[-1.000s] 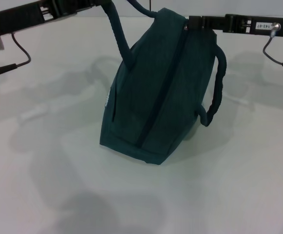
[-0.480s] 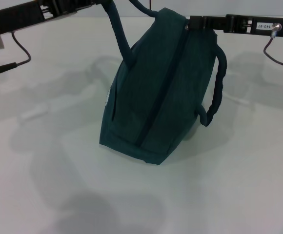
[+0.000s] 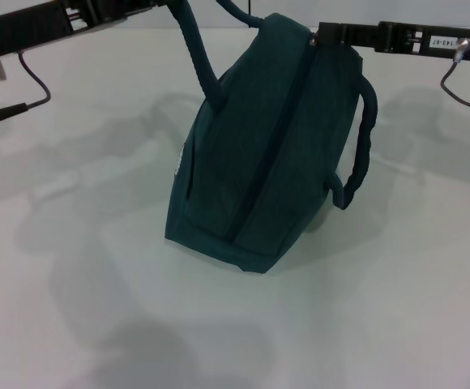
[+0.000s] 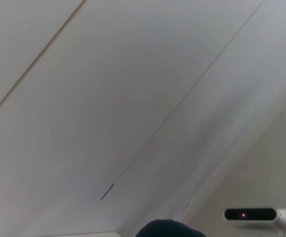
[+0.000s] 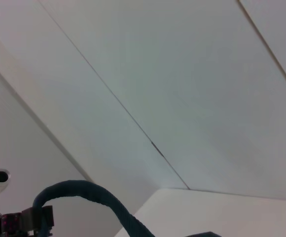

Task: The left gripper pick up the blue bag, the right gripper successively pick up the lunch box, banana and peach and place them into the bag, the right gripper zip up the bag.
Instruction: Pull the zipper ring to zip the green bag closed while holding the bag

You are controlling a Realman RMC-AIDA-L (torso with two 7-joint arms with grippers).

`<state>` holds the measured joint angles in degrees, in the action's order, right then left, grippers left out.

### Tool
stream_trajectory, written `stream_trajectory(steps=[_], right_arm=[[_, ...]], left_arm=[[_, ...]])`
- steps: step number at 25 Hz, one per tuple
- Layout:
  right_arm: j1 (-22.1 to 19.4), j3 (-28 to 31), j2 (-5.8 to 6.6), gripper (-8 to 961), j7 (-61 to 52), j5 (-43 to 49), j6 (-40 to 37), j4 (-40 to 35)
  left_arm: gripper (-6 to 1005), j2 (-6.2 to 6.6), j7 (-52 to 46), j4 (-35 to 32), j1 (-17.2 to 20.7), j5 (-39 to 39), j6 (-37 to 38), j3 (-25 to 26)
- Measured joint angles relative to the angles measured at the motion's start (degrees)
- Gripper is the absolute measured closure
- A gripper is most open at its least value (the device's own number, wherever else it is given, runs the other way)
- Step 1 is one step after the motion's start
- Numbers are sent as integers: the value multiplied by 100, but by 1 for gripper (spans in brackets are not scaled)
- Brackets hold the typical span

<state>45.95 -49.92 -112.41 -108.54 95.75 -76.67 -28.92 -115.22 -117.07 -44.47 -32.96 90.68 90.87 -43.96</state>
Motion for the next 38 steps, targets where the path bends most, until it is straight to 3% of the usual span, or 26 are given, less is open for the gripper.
stream_trajectory(steps=[6,21,32,38], right_arm=[[-75,0,-1,576,78,-136,-30,-74],[-417,0,-201,576,612,-234,-79,-577],[-437,0,-212,575,705,-234,-91,-589],[-453,-1,-210,575,718,-240,-102,-596]], left_arm=[[855,0,0,2,4,-8,-8,2],[838,-8,38,25,84,-223,31,19],[826,-81,100,26,194,-357,188,13],[654,-68,205,-6,371,-735,336,27]])
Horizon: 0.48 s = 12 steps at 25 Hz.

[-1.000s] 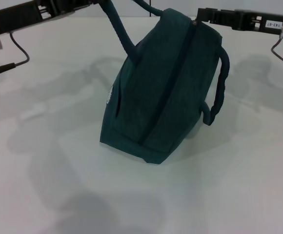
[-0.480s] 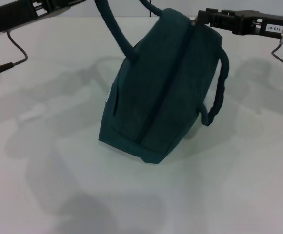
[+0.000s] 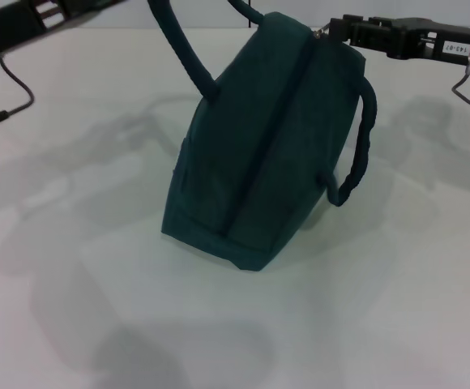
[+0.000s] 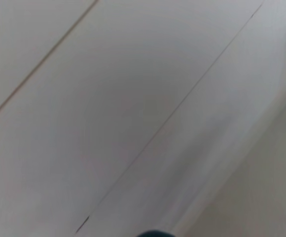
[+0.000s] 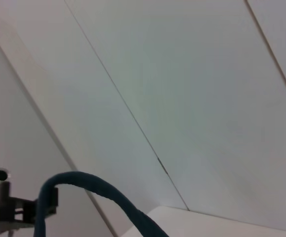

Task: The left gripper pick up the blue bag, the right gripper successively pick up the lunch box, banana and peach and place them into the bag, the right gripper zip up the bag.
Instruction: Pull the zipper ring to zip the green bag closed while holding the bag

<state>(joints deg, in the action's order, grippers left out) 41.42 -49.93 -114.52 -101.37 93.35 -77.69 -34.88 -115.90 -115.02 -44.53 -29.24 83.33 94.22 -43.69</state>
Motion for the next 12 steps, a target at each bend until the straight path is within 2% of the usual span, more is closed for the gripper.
stream_trajectory(steps=[2,6,12], right_arm=[[-8,0,0,575,13,-4,-1,-1],[-37,0,10,577,71,-54,-1,-2],[-49,0,19,575,84,-64,0,-1]], left_arm=[[597,47,9,-8,68,-118,60,0],[408,171,-16,6,227,-269,229,3],[139,170,-27,26,309,-235,345,-27]])
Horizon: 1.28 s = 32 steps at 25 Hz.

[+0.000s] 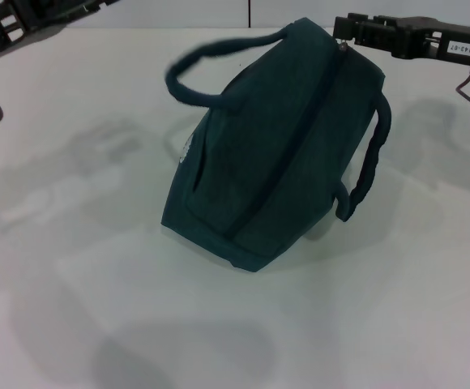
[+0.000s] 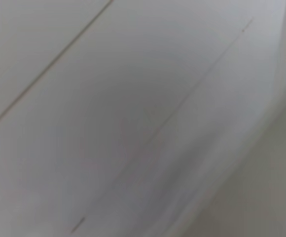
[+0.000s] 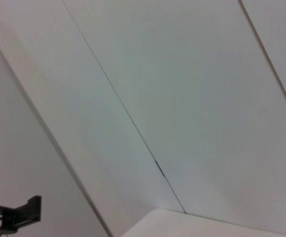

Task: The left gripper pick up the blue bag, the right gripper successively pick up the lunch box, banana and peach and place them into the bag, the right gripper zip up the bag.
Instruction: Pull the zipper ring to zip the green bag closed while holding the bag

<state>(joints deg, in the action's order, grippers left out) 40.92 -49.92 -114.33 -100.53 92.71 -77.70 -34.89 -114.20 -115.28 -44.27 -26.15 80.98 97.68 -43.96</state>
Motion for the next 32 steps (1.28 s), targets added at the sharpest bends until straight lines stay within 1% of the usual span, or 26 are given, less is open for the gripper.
stream_trajectory(steps=[7,9,13,15,17,19,23,25,28,30,31,32], right_arm=[[-1,5,-1,572,41,-14,3,0],[-18,8,0,571,86,-60,14,0],[-41,9,9,569,165,-137,14,0],[-43,10,10,569,183,-152,6,0],[-43,10,11,568,192,-156,4,0],[-43,10,13,567,197,-157,3,0],[-42,9,14,565,204,-157,0,1],[-41,10,9,564,206,-157,0,1],[-40,9,3,563,207,-157,-1,1],[-40,4,3,562,208,-157,0,1],[-37,-3,3,562,209,-157,4,1],[-32,-12,3,561,209,-157,11,3]], left_arm=[[120,14,-2,3,113,144,656,-15],[120,2,23,4,167,258,825,-16],[120,-65,234,7,206,618,1098,-24],[120,-131,390,6,224,778,1181,-28],[121,-204,589,-12,266,832,1188,-28],[121,-250,765,-32,296,857,1188,-27],[121,-306,880,-45,307,1004,1189,-31],[121,-306,783,-48,277,1051,1188,-29],[120,-246,419,-86,157,1063,1185,-28],[120,-228,169,-292,65,1095,1184,-69],[120,-243,-20,-579,13,1172,1153,-112],[121,-288,-235,-880,-39,1297,1103,-147]])
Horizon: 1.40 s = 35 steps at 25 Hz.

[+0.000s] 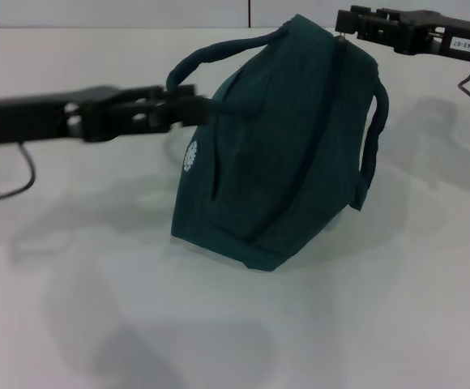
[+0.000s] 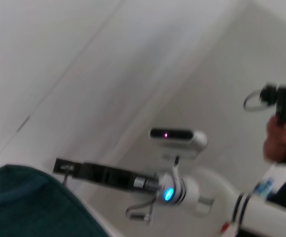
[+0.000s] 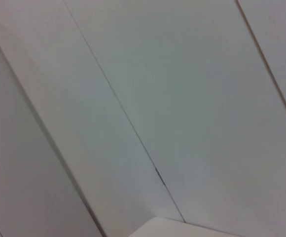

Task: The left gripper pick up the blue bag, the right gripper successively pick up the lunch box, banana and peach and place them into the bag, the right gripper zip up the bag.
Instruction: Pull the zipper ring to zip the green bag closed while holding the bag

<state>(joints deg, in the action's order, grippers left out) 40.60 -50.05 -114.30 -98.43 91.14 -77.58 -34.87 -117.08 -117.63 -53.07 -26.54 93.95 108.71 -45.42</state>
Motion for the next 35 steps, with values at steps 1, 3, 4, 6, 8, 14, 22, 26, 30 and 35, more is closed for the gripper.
stream_trajectory(steps=[1,3,4,6,8,14,22,26,30,35], right_arm=[[8,-6,-2,561,1,0,4,5],[27,-18,-10,560,19,0,20,23],[34,-21,-15,560,35,0,22,30],[41,-22,-24,559,54,0,27,35],[45,-23,-36,558,58,0,28,35],[64,-30,-45,555,62,0,43,45],[115,-32,-55,552,64,23,57,69],[115,-31,-63,550,70,29,59,69],[115,-31,-70,549,75,43,60,68],[115,-31,-73,546,78,44,60,68]], left_arm=[[121,-54,-220,-321,-71,140,-54,-31],[122,-159,-689,-911,-270,543,-198,-66],[122,-207,-975,-1196,-408,734,-302,-110],[123,-229,-1440,-1596,-604,978,-540,-301],[124,-214,-1890,-1874,-797,1138,-848,-577],[125,-214,-2743,-2198,-1382,1985,-1277,-1169],[126,-225,-2953,-2059,-1589,2459,-1587,-1247],[127,-229,-2958,-2058,-1576,2536,-1732,-1287],[127,-222,-2994,-2040,-1575,2621,-1753,-1372],[128,-221,-3043,-1949,-1634,2647,-1753,-1520]])
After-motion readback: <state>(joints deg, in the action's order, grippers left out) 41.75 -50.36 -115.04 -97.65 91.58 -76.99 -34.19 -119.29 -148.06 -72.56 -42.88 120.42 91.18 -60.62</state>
